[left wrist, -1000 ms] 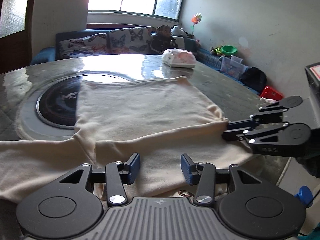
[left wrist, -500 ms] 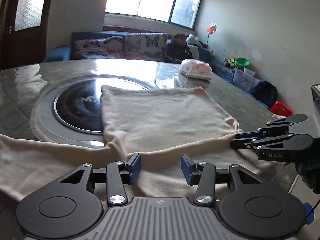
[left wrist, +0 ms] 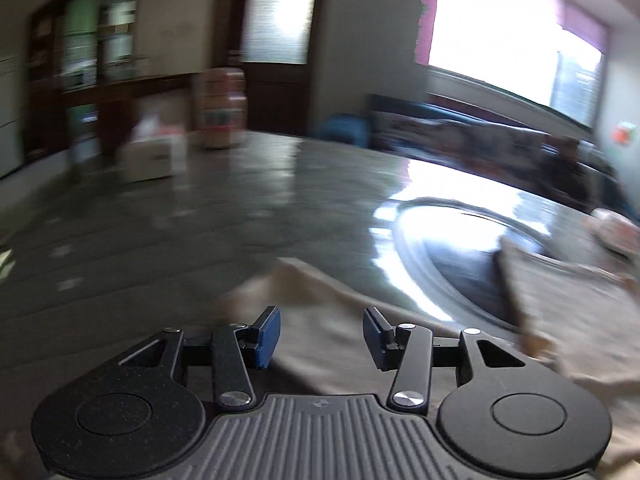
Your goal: Fold clothes
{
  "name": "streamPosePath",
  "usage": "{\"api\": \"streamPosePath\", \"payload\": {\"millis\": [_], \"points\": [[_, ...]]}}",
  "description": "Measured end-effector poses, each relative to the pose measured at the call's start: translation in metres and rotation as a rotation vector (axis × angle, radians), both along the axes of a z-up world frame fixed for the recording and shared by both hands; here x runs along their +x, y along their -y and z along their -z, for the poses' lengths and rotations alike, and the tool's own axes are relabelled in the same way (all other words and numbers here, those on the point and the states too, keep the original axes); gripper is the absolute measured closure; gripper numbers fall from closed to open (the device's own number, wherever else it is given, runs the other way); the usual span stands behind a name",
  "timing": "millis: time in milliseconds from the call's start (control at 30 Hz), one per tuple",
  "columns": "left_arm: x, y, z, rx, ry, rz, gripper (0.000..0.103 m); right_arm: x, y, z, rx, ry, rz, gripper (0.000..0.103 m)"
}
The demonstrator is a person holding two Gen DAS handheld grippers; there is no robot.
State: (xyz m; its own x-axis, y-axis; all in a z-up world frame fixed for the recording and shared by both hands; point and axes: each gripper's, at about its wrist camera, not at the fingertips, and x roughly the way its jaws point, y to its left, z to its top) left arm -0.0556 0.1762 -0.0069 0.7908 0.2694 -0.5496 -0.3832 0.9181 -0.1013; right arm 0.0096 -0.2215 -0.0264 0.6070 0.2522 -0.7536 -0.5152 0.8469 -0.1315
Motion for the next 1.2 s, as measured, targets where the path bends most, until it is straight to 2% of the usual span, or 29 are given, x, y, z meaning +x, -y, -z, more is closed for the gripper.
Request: {"api": "streamPosePath", "payload": {"millis": [67, 133, 200, 367, 500, 633, 667, 733, 800, 867, 933, 1100, 1200], "points": [[-0.005, -0.012, 0.002, 0.022, 0.005, -0.071, 0.049, 0.001, -0.002, -0.001, -0.008, -0.005, 0.008, 0.074], [-0.004, -0.015, 0.005, 0.010, 0.007, -0.085, 0.043, 0.002, -0.003, -0.001, -0.012, -0.010, 0.015, 0.073], [-0.003, -0.019, 0.007, -0.002, 0.009, -0.099, 0.041, 0.003, -0.005, -0.001, -0.014, -0.017, 0.025, 0.072], [0.000, -0.028, 0.014, -0.032, 0.014, -0.133, 0.039, 0.004, -0.008, -0.001, -0.021, -0.016, 0.034, 0.069], [0.001, -0.029, 0.015, -0.044, 0.029, -0.114, 0.038, 0.005, -0.007, 0.000, -0.002, -0.023, 0.048, 0.068], [0.006, -0.026, 0.016, -0.028, 0.014, -0.108, 0.041, 0.007, -0.007, 0.000, 0.001, -0.026, 0.055, 0.067], [0.006, -0.025, 0.016, -0.029, 0.015, -0.103, 0.042, 0.007, -0.008, 0.000, -0.001, -0.026, 0.056, 0.067], [0.006, -0.024, 0.016, -0.031, 0.017, -0.095, 0.062, 0.007, -0.010, 0.000, -0.007, -0.027, 0.061, 0.066], [0.005, -0.023, 0.016, -0.047, 0.025, -0.081, 0.073, 0.007, -0.012, 0.000, -0.016, -0.024, 0.060, 0.066], [0.005, -0.020, 0.016, -0.055, 0.027, -0.076, 0.078, 0.007, -0.013, 0.000, -0.022, -0.022, 0.058, 0.066], [0.006, -0.018, 0.017, -0.079, 0.030, -0.059, 0.092, 0.008, -0.013, 0.000, -0.023, -0.022, 0.057, 0.066], [0.006, -0.018, 0.014, -0.183, 0.049, -0.006, 0.097, 0.008, -0.014, -0.001, -0.030, -0.020, 0.055, 0.065], [0.004, -0.015, 0.007, -0.214, 0.078, 0.016, 0.098, 0.007, -0.014, -0.001, -0.031, -0.018, 0.055, 0.065]]}}
